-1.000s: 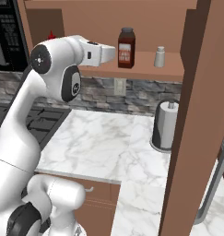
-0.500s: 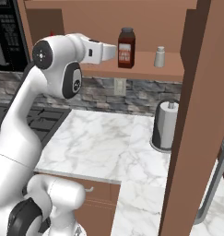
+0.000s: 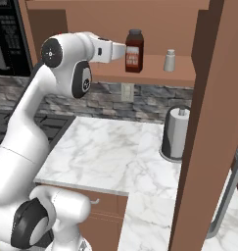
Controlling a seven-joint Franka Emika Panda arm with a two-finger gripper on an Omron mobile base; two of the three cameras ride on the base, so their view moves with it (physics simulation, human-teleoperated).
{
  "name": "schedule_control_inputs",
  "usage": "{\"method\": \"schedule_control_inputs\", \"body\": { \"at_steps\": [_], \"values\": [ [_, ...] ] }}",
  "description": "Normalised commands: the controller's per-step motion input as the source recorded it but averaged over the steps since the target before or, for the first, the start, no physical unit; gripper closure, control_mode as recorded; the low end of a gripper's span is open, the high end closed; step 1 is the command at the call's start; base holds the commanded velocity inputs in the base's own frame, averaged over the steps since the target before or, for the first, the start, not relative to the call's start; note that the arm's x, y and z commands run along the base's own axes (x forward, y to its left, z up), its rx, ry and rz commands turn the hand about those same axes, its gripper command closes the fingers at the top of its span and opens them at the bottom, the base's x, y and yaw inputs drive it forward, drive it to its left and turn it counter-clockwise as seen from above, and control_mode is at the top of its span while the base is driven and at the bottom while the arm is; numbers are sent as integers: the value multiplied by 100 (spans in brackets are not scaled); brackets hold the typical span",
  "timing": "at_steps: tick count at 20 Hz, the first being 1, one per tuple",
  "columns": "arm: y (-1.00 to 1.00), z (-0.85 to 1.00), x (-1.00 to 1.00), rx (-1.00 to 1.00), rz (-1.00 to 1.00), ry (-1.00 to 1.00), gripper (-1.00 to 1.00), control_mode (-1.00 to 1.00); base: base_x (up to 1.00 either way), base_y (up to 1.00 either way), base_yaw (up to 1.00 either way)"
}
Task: Collect the paprika, ketchup, and shaker from the cabinet and place them next to the stove.
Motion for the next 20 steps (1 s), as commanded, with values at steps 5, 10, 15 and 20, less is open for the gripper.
{"method": "schedule_control_inputs", "body": {
  "at_steps": [5,10,15,20],
  "values": [
    [-1,15,42,-1,0,4,-100,-100,0,0,0],
    [-44,-2,39,-1,1,2,-100,-100,0,0,0],
    [-46,-5,41,0,7,1,-100,-100,0,0,0],
    [-9,-1,37,0,11,4,-100,-100,0,0,0]
  ]
}}
